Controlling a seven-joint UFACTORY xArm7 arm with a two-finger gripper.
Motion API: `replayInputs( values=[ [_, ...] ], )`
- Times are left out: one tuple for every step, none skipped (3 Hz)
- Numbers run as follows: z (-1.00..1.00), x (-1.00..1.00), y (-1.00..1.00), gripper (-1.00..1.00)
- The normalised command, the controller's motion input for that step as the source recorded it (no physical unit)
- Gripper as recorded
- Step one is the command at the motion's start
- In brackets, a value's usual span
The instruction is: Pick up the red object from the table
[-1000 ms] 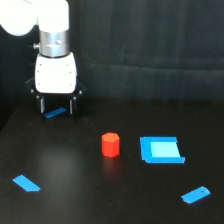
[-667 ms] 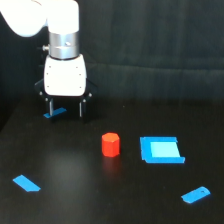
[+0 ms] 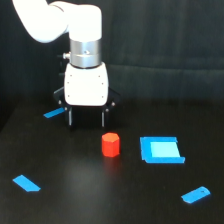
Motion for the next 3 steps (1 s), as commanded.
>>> replayInputs(
  values=[
    [-0.06,0.59,-0.82,1.00],
    [-0.13,0.21,-0.80,1.00],
    [-0.06,0.24,-0.74,1.00]
  ],
)
